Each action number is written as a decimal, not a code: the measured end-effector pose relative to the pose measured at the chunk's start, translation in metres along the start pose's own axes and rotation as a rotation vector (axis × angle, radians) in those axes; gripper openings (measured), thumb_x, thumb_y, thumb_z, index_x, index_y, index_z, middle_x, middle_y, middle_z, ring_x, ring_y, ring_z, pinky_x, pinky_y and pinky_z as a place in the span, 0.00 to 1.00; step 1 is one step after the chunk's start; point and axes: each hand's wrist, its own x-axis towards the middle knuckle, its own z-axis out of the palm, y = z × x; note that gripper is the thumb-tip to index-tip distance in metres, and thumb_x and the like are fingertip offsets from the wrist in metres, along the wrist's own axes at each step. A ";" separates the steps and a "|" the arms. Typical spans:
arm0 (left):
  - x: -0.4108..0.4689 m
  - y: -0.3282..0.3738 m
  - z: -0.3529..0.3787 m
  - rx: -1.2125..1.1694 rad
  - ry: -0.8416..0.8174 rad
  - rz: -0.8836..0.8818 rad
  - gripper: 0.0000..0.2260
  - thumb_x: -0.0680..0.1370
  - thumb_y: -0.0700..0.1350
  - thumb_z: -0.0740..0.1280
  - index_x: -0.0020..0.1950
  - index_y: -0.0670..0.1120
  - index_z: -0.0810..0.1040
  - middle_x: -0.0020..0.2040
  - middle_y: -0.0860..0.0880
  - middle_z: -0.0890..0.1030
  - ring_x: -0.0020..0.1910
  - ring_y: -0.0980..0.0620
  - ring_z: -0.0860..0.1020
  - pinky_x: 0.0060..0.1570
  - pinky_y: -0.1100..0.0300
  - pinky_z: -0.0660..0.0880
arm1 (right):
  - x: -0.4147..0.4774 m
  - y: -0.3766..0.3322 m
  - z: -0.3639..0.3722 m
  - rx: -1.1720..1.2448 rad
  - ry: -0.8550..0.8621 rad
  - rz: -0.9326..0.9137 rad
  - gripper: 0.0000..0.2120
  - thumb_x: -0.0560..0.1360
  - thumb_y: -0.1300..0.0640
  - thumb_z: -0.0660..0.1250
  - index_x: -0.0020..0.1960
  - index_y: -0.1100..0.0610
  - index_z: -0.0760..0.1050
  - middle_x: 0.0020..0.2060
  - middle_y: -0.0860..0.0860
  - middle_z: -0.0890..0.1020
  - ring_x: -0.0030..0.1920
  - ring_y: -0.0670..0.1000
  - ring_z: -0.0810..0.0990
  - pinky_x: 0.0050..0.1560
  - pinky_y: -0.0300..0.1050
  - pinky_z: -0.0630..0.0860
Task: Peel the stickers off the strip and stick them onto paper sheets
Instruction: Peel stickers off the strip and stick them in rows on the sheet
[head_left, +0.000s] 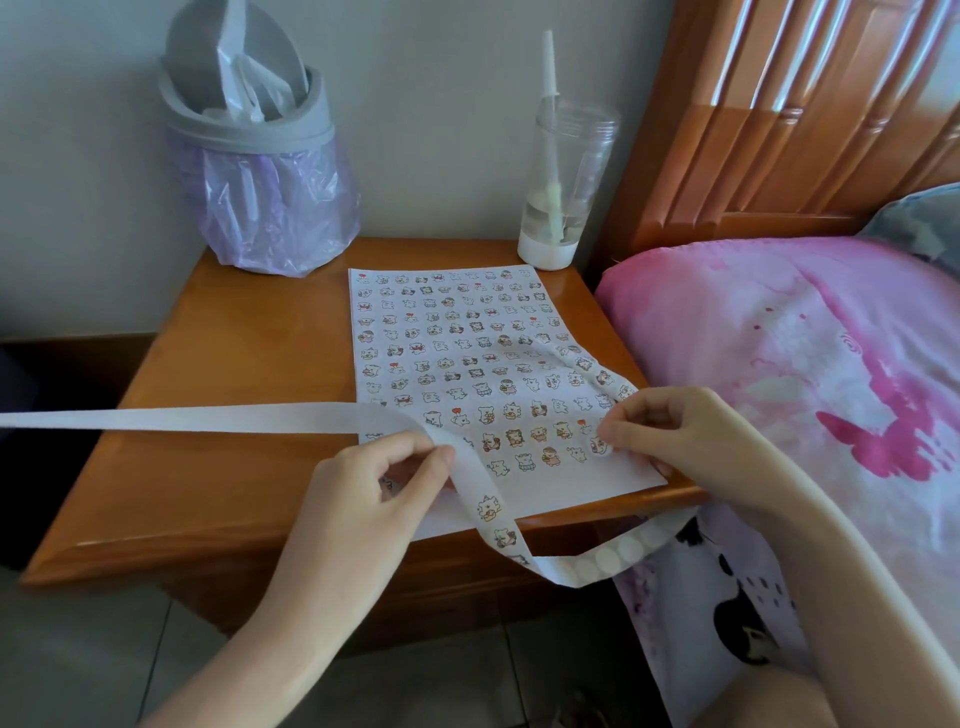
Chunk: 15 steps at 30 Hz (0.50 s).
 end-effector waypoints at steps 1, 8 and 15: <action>0.000 0.000 0.000 -0.001 0.001 -0.003 0.04 0.75 0.47 0.66 0.43 0.54 0.80 0.33 0.62 0.79 0.42 0.66 0.78 0.36 0.78 0.70 | 0.000 0.001 0.000 -0.010 0.001 -0.003 0.04 0.72 0.57 0.71 0.41 0.57 0.82 0.24 0.43 0.77 0.23 0.40 0.68 0.27 0.31 0.66; 0.000 0.000 0.000 0.013 -0.009 -0.011 0.06 0.75 0.47 0.66 0.41 0.57 0.79 0.35 0.67 0.80 0.41 0.66 0.79 0.35 0.77 0.71 | 0.003 0.005 0.002 -0.048 0.012 -0.035 0.04 0.72 0.57 0.72 0.42 0.58 0.82 0.25 0.42 0.79 0.24 0.38 0.71 0.28 0.27 0.67; 0.000 -0.002 0.001 0.026 0.013 -0.009 0.05 0.75 0.47 0.66 0.46 0.51 0.81 0.36 0.61 0.79 0.41 0.67 0.78 0.34 0.79 0.70 | 0.005 0.009 0.002 -0.060 0.026 -0.055 0.03 0.71 0.58 0.72 0.41 0.58 0.82 0.30 0.47 0.81 0.25 0.38 0.72 0.28 0.27 0.67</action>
